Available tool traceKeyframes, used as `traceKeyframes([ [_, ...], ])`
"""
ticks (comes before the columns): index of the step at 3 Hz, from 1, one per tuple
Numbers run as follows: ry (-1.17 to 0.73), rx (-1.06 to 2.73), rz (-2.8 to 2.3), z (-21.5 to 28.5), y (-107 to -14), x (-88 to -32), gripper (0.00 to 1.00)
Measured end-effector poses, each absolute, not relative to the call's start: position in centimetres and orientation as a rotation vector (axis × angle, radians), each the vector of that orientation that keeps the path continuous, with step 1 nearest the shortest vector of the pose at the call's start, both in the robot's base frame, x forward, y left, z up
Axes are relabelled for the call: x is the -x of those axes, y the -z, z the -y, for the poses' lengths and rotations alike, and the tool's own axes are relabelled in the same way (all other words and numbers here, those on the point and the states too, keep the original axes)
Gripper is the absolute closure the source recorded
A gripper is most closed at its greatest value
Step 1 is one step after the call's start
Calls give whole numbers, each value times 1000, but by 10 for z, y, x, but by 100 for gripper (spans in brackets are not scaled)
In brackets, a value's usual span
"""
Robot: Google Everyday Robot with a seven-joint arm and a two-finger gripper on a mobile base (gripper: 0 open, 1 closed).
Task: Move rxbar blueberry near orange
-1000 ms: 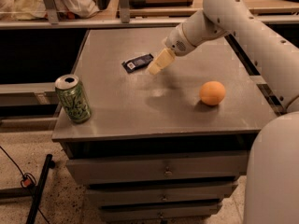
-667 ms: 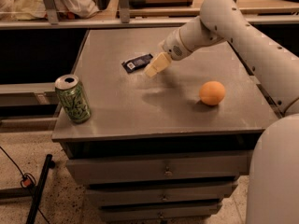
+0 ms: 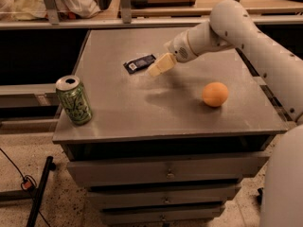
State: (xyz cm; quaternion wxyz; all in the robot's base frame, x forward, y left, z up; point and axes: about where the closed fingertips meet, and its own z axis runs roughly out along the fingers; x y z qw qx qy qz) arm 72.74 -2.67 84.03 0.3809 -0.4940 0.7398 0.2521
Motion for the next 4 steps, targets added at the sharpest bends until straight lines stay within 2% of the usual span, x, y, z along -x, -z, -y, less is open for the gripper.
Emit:
traceKeyframes([
  [2,-660,1136,-1880,29,-854,-737,0],
  [4,-626,1192,-1954,24,-844,-751,0],
])
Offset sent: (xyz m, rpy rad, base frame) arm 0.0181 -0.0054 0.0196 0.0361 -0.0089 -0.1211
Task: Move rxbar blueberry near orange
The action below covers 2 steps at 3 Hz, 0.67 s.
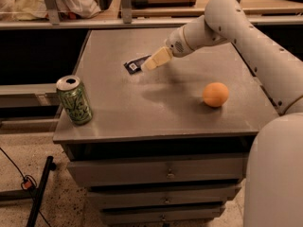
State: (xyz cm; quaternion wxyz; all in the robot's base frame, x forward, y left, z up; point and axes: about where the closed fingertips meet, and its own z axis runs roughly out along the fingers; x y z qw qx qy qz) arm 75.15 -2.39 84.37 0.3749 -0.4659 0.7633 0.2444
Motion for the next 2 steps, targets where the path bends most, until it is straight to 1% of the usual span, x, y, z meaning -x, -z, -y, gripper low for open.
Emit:
traceKeyframes([
  [1,-664,1217,-1961,26,-833,-754,0],
  [2,-699,1234,-1953,27,-824,-753,5],
])
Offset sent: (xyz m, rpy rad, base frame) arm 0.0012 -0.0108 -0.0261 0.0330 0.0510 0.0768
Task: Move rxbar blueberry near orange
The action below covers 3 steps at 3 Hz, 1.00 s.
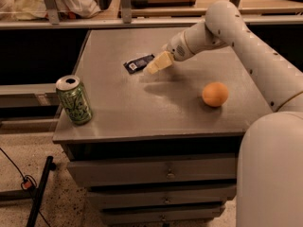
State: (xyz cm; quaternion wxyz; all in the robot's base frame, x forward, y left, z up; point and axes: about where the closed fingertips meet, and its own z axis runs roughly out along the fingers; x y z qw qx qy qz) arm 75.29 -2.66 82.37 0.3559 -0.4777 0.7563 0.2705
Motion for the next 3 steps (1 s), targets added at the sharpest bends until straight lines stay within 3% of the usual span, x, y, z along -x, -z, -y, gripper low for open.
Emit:
traceKeyframes([
  [2,-736,1276,-1908,12,-819,-750,46],
  [3,-737,1310,-1881,2,-817,-748,77],
])
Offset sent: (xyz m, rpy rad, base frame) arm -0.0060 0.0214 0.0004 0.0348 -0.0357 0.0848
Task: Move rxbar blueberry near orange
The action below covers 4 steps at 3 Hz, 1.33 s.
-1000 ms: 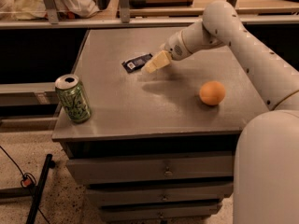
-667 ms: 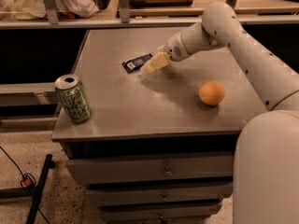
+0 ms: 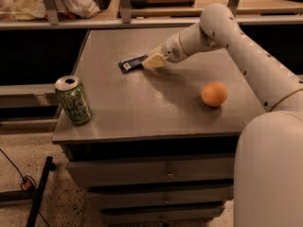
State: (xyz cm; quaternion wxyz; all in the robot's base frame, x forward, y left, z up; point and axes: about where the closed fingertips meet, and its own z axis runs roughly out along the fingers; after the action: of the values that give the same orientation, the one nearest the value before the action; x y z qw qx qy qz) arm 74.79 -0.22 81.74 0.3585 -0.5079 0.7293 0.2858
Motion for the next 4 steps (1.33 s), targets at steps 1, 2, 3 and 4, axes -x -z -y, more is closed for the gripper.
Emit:
traceKeyframes([
  [1,-737,1310,-1881,2,-817,-748,98],
  [2,-737,1311,-1881,2,-817,-748,100],
  [3,-737,1311,-1881,2,-818,-748,100],
  [4,-737,1311,-1881,2,-818,-748,100],
])
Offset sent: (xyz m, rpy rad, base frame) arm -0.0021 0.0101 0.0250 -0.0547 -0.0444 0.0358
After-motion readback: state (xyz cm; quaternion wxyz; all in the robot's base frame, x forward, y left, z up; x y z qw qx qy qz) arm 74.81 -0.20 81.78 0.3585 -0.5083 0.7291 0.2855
